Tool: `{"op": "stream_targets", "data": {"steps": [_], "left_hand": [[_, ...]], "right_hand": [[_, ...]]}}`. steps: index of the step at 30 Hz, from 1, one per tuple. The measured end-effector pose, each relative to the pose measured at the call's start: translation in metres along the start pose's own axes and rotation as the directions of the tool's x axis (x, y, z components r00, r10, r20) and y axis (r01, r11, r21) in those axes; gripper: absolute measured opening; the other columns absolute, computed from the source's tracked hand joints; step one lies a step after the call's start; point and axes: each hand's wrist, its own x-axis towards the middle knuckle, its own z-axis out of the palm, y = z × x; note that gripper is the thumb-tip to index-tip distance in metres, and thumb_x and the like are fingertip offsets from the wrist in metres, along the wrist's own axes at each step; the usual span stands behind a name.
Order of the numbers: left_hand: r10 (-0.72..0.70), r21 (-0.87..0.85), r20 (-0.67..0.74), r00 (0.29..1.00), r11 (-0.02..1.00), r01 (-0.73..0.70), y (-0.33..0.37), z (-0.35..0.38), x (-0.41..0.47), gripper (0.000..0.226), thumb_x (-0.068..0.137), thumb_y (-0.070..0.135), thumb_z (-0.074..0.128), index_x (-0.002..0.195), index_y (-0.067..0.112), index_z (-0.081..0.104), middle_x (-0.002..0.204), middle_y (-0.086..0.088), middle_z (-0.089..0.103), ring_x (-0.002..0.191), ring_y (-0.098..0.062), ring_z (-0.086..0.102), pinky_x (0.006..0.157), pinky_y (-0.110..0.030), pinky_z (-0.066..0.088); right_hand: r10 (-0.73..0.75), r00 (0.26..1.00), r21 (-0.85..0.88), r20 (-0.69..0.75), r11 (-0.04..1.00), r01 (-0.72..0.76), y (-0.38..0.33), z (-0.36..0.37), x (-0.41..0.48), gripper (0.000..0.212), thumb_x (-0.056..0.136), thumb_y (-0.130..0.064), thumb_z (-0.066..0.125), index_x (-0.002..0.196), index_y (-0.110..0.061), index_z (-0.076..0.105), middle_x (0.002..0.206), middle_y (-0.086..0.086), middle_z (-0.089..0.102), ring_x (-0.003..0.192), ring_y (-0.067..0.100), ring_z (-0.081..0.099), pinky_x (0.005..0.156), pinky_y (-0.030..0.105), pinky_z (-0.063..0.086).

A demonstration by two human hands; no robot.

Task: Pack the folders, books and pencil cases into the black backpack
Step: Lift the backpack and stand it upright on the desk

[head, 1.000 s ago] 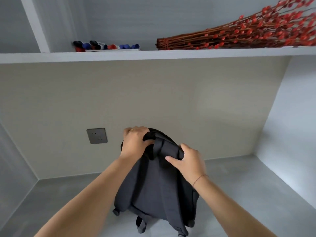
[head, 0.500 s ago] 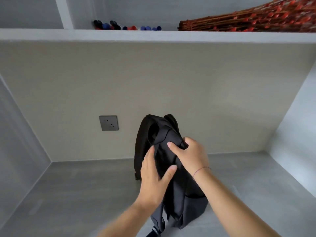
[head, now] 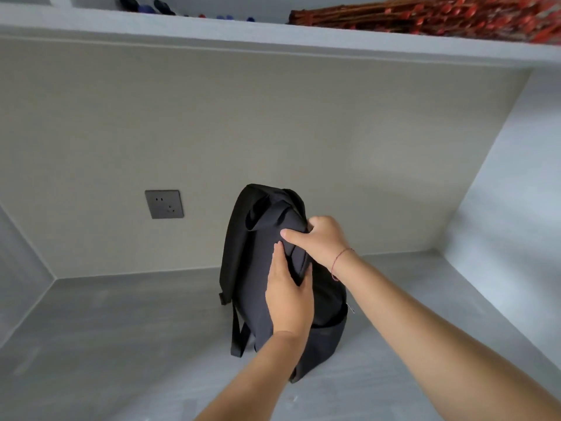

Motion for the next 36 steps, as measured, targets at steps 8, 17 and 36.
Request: {"op": "stream_targets", "data": {"steps": [8, 17, 36], "left_hand": [[0.077, -0.250, 0.296, 0.952, 0.968, 0.000, -0.009, -0.093, 0.058, 0.031, 0.088, -0.001, 0.060, 0.108, 0.021, 0.066, 0.091, 0.013, 0.072, 0.087, 0.002, 0.065, 0.083, -0.014, 0.048], [-0.029, -0.262, 0.326, 0.945, 0.958, 0.120, -0.016, -0.149, 0.128, 0.022, 0.083, -0.005, 0.063, 0.090, 0.015, 0.071, 0.078, 0.010, 0.075, 0.076, -0.002, 0.068, 0.069, -0.011, 0.051], [0.229, 0.144, -0.085, 0.970, 0.966, -0.215, -0.102, -0.081, -0.020, 0.092, 0.073, 0.029, 0.078, 0.141, 0.052, 0.020, 0.155, 0.006, 0.026, 0.138, -0.002, 0.030, 0.102, -0.015, 0.033]], "right_hand": [[0.006, 0.997, 0.410, -0.077, 0.912, 0.027, -0.011, 0.036, -0.018, 0.030, 0.077, -0.021, 0.073, 0.056, -0.010, 0.054, 0.055, 0.003, 0.059, 0.054, 0.017, 0.060, 0.053, 0.019, 0.051], [-0.417, 0.861, -0.422, -0.292, 0.864, 0.275, 0.035, -0.008, 0.020, 0.064, 0.055, -0.034, 0.085, 0.107, -0.017, 0.053, 0.108, -0.003, 0.052, 0.105, 0.021, 0.050, 0.086, 0.031, 0.031], [0.085, 0.981, 0.107, -0.174, 0.992, -0.067, 0.103, 0.012, 0.080, 0.026, 0.081, -0.026, 0.069, 0.068, -0.008, 0.055, 0.062, 0.003, 0.053, 0.061, 0.020, 0.049, 0.056, 0.030, 0.037]]}}
